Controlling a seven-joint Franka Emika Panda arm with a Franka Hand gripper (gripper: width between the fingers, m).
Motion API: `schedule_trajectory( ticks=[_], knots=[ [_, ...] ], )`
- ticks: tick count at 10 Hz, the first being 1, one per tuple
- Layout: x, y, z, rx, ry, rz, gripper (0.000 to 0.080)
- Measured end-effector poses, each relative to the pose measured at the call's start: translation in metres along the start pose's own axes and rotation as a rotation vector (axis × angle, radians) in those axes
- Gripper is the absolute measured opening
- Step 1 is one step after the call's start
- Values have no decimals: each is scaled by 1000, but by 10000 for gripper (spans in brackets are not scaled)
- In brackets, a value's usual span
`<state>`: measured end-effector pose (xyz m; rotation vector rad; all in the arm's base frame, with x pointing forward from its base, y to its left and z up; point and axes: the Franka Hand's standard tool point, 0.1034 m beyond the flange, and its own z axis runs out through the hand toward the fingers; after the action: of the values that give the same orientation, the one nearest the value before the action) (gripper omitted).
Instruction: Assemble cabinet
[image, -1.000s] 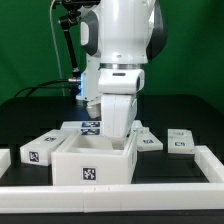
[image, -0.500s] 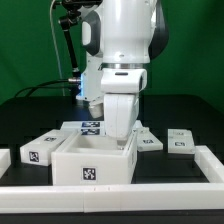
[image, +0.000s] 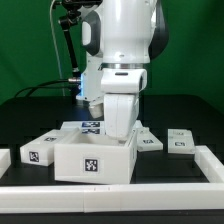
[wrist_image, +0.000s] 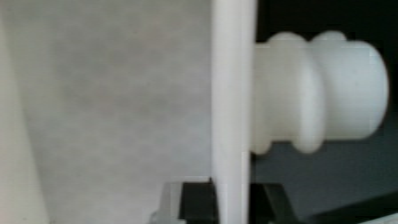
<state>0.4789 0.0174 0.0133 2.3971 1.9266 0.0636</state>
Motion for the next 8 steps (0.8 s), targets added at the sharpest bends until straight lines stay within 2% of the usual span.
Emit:
schedule_trajectory(
  ticks=[4, 6, 8],
  knots=[
    [0, 0, 0, 2, -2, -14, 34],
    [7, 5, 0, 45, -28, -134, 34],
    [19, 10, 0, 71, -36, -216, 34]
  ],
)
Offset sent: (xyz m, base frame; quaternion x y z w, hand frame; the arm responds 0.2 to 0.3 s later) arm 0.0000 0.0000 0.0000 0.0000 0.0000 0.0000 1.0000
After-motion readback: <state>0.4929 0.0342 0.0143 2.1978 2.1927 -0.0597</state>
